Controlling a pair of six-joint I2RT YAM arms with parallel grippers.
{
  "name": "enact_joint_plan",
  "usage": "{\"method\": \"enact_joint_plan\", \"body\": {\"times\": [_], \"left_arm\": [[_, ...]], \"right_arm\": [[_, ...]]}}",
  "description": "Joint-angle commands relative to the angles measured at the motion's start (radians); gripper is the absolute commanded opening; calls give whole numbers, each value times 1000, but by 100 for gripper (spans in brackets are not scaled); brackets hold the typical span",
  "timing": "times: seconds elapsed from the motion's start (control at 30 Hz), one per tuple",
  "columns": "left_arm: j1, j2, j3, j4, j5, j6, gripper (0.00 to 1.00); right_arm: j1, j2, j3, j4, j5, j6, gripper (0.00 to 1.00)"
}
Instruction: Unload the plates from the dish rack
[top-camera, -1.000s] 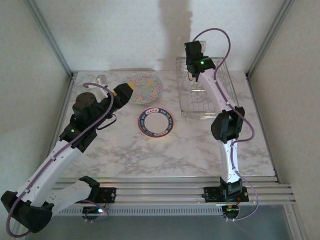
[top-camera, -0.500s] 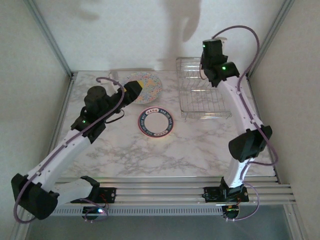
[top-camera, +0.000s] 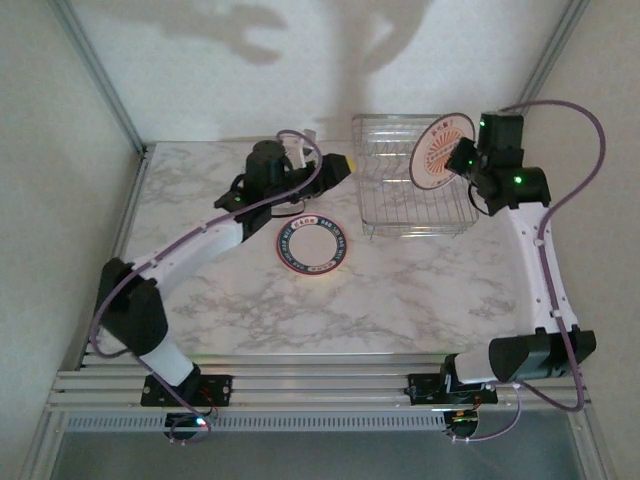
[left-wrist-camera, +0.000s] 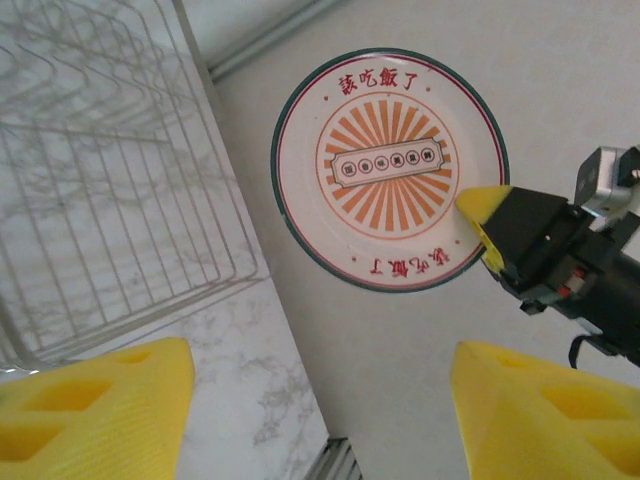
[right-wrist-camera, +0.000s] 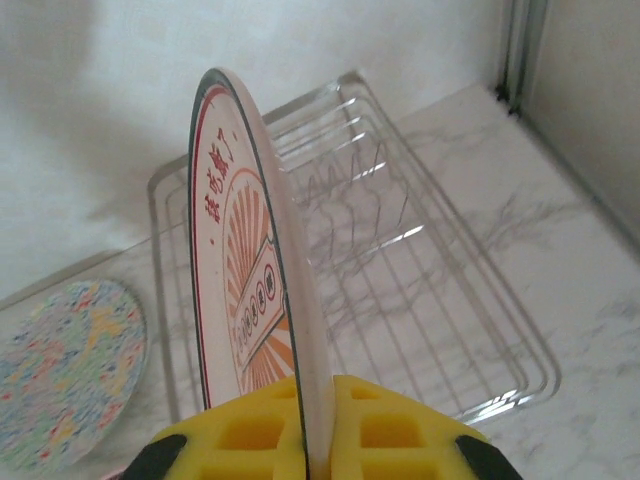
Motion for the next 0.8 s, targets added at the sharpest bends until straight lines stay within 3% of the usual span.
{"method": "enact_joint_plan", "body": {"times": [0.0,0.23,0.5,0.77], "left_arm": [[-28,79,112,-25,81,-7,69],[-66,253,268,-95,140,-37,68],[-78,339,330,-94,146,-76,65],[-79,372,354,-65,154,-103,44]], "right_arm": [[-44,-52,-57,14,-193,116,0],[-125,-111,-179,98,-420,279,0],[-158,-154,-314,226,-568,434,0],[-162,-152,-362,262,-631,471,0]]}}
